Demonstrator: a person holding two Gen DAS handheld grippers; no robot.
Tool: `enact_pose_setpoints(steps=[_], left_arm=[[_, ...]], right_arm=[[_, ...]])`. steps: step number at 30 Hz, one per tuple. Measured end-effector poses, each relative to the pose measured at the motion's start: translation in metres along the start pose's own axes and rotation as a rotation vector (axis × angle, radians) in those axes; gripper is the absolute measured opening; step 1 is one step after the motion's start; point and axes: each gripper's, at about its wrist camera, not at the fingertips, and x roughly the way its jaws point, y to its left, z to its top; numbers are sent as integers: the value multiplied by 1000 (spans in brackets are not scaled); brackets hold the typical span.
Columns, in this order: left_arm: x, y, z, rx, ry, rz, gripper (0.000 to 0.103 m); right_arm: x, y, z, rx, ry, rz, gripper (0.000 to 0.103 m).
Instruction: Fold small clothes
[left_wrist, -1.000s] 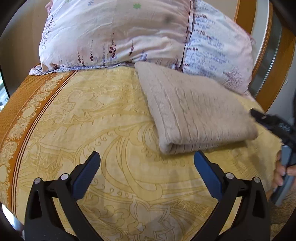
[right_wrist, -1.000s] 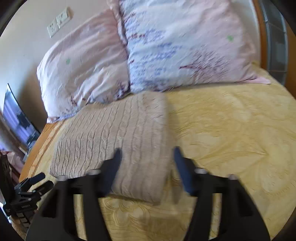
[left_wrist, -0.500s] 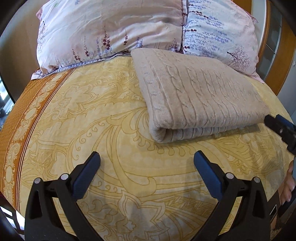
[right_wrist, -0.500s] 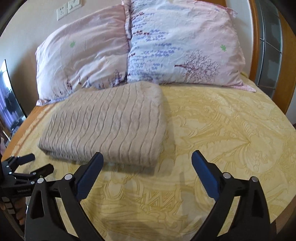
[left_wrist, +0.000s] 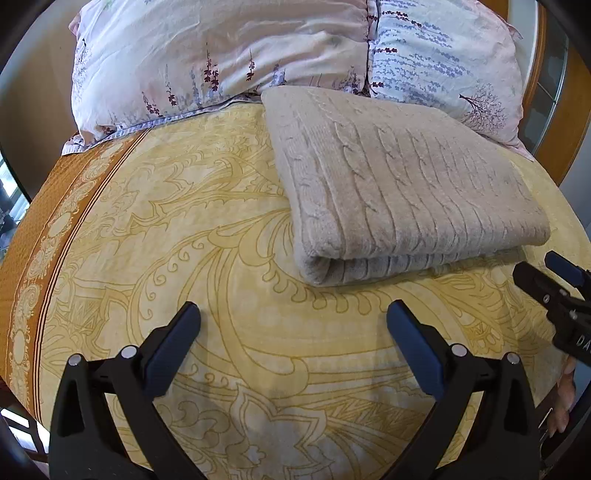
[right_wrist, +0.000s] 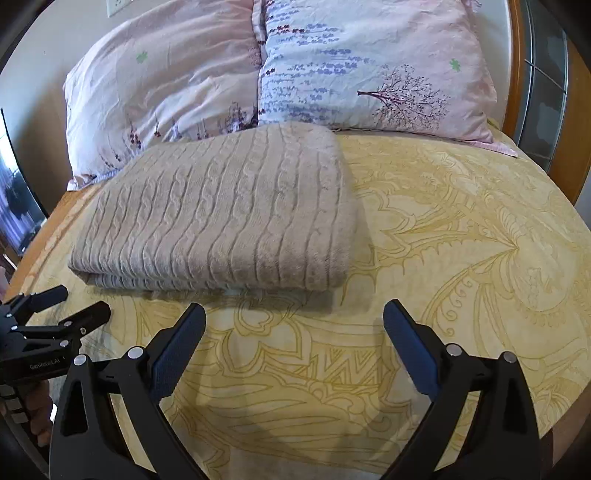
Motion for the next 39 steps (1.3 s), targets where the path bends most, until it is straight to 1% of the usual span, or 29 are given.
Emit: enact_pose_setpoints(steps=[14, 16, 20, 39], left_arm=[[5, -1, 1, -11, 28, 27, 101], [5, 0, 2, -10, 33, 26, 101], [5, 0, 1, -8, 33, 27, 101], [5, -1, 1, -10, 34, 27, 101]], right_arm=[[12, 7, -3, -31, 50, -64, 99], [13, 9, -3, -44, 56, -81, 100], [15, 8, -2, -27, 69, -97, 102], [16, 8, -1, -25, 73, -101, 102]])
